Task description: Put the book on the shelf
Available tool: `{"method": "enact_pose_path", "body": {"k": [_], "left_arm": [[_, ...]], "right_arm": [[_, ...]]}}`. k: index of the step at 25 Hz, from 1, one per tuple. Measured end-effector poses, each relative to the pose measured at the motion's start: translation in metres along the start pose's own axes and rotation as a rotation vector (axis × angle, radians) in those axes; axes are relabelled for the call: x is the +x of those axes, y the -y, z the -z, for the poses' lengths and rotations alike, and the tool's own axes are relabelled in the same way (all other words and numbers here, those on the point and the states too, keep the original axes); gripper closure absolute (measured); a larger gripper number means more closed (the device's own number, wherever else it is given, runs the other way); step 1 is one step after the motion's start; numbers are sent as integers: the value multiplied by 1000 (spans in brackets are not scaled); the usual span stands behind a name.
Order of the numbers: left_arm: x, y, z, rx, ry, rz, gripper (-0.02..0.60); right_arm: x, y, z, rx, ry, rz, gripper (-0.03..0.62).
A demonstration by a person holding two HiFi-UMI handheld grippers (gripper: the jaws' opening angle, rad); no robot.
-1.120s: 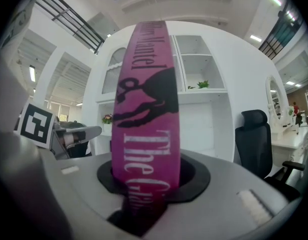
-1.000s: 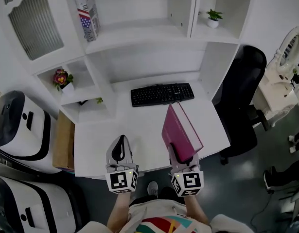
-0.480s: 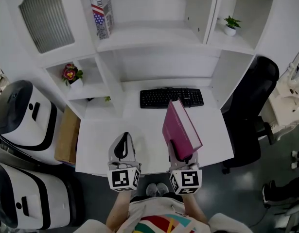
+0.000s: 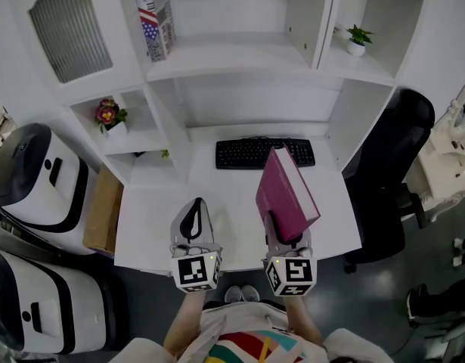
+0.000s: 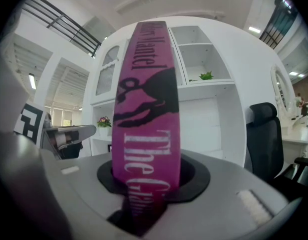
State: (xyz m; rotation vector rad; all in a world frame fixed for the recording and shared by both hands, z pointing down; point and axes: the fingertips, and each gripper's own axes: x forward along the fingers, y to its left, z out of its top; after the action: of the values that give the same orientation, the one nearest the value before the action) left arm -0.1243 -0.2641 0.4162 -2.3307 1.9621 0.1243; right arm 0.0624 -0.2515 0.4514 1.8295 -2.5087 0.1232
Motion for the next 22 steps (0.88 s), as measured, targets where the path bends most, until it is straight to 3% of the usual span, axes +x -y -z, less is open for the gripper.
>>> {"method": "enact_pose_path", "body": {"k": [4,10,17,22], "left_arm": [[5,1,-2,3,-37,10,581],[20,-9,-30,17,-26,2,581],[33,-19,-58,69,-39,-19,581],[45,-26,-77,72,-14,-32,581]], "right_arm": [[1,1,-10,-24,-33,6,450],[13,1,-67,33,8,1,451],[36,-4,-154,-55,112,-31,453],[52,7,-215,-122,178,18,453]]}}
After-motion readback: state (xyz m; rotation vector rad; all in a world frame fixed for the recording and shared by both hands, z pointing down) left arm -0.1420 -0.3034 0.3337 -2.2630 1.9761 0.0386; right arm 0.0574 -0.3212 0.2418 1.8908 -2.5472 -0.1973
